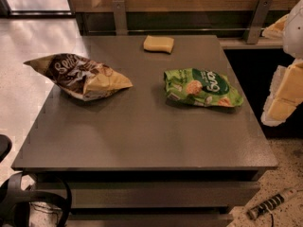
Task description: Pick sponge
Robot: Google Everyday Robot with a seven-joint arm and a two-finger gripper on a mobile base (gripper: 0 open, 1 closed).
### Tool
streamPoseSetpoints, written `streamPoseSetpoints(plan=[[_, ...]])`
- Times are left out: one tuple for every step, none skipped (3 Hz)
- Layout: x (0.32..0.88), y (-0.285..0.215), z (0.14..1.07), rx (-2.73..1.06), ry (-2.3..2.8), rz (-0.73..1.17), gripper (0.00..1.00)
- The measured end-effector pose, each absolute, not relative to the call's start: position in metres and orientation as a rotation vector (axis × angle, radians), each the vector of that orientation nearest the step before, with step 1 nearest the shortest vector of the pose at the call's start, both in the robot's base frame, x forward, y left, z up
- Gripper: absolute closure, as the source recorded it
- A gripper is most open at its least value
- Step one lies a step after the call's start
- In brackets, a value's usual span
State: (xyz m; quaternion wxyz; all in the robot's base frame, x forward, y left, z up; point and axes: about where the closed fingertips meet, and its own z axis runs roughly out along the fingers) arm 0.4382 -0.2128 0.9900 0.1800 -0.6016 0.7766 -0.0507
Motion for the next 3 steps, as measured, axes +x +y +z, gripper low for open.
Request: streamPoseSetpoints(plan=[[0.444,-0.215,0.991,-1.68,2.196,-0.15,0.0],[0.493,-0.235,0.998,-1.503,2.22,-0.201,0.0],[0.539,-0.245,1.015,-1.286,2.181,-0.267,0.0]])
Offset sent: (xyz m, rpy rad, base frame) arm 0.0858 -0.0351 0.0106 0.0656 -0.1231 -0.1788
